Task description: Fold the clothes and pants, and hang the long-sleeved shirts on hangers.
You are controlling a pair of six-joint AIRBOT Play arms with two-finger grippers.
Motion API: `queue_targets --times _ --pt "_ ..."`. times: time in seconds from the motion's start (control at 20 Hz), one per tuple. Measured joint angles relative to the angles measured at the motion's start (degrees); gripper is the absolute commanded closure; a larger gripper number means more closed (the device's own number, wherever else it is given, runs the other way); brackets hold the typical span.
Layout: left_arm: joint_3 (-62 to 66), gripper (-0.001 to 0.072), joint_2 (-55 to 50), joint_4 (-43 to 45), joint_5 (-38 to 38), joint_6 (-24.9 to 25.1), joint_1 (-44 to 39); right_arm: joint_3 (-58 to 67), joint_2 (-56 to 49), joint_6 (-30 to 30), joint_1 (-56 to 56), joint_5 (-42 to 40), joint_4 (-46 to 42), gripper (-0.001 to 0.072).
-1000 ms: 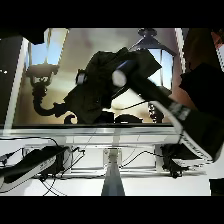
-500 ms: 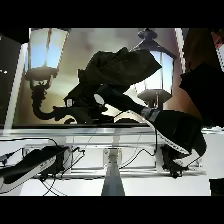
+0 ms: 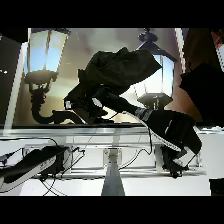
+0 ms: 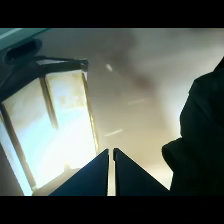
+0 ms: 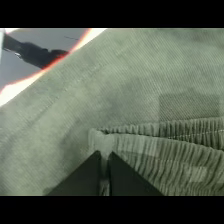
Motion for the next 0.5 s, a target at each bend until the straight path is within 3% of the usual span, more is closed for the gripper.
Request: queue_targets --times 0.25,0.5 --pt "0.0 0.0689 -1.7 0.2 0.0 0.0 0.1 1.8 0.0 1.6 -0.6 -0.8 -2.8 0.0678" --pt "-0.1 0.0689 -2.9 0.2 0.0 0.0 4.5 9.9 2.0 17.9 -6.7 -0.9 -9.8 0.0679"
